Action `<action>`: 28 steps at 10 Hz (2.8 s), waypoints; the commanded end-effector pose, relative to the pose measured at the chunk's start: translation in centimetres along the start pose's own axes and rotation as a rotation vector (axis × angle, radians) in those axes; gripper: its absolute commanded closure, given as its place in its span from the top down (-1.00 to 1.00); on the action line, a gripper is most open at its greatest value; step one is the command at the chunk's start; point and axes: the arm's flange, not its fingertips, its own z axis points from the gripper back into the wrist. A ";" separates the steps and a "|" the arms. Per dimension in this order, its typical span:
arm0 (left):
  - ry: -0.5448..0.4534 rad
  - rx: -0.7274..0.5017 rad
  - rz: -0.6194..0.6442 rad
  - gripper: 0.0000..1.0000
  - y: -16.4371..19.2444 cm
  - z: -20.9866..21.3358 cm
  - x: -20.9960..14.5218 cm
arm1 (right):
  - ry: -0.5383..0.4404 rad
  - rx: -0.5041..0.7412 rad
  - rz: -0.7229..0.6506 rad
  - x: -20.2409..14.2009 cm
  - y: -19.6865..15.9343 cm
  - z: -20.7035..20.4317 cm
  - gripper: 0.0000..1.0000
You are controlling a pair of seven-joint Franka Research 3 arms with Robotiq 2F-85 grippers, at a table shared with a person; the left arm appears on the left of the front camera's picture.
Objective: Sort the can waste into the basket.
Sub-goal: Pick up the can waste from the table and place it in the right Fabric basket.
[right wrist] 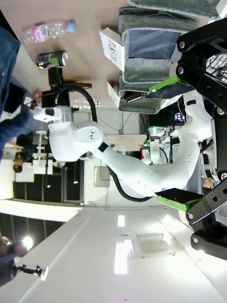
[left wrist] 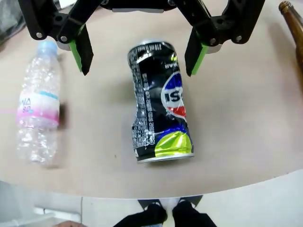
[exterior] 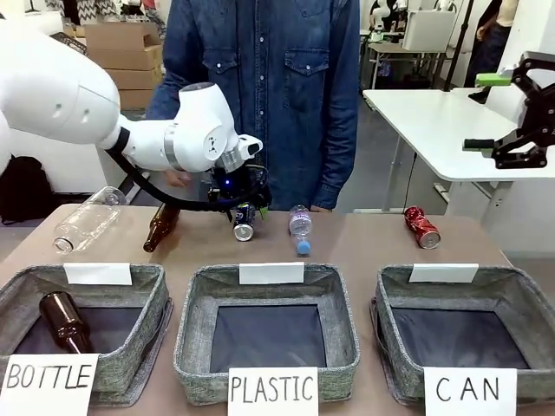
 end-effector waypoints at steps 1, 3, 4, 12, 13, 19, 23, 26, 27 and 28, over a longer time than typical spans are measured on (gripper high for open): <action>-0.028 0.084 0.022 1.00 0.2 -0.9 0.4 | -0.002 0.029 0.028 0.3 0.2 -0.3 1.00; -0.041 0.141 0.029 0.50 1.0 -1.8 0.5 | -0.002 0.029 0.028 0.3 0.2 -0.3 1.00; -0.040 0.154 0.016 -0.20 1.1 -2.1 0.4 | -0.002 0.029 0.028 0.3 0.2 -0.3 1.00; 0.043 0.105 -0.144 -1.00 0.5 0.6 -1.8 | -0.002 0.029 0.028 0.3 0.2 -0.3 1.00; 0.126 0.075 -0.271 -1.00 0.1 3.5 -3.8 | -0.002 0.029 0.028 0.3 0.2 -0.3 1.00; 0.790 -0.344 -1.105 -1.00 -1.2 17.1 -22.1 | -0.002 0.029 0.028 0.3 0.2 -0.3 1.00; 0.676 -0.433 -1.440 -1.00 4.3 25.2 -33.4 | -0.002 0.029 0.028 0.3 0.2 -0.3 1.00; 0.181 -0.648 -1.158 -1.00 13.4 32.6 -34.6 | -0.002 0.029 0.028 0.3 0.2 -0.3 1.00; 0.087 -0.792 -1.026 -1.00 16.3 35.3 -32.9 | -0.002 0.029 0.028 0.3 0.2 -0.3 1.00; 0.001 -0.894 -0.887 -1.00 19.0 37.1 -31.3 | -0.002 0.029 0.028 0.3 0.2 -0.3 1.00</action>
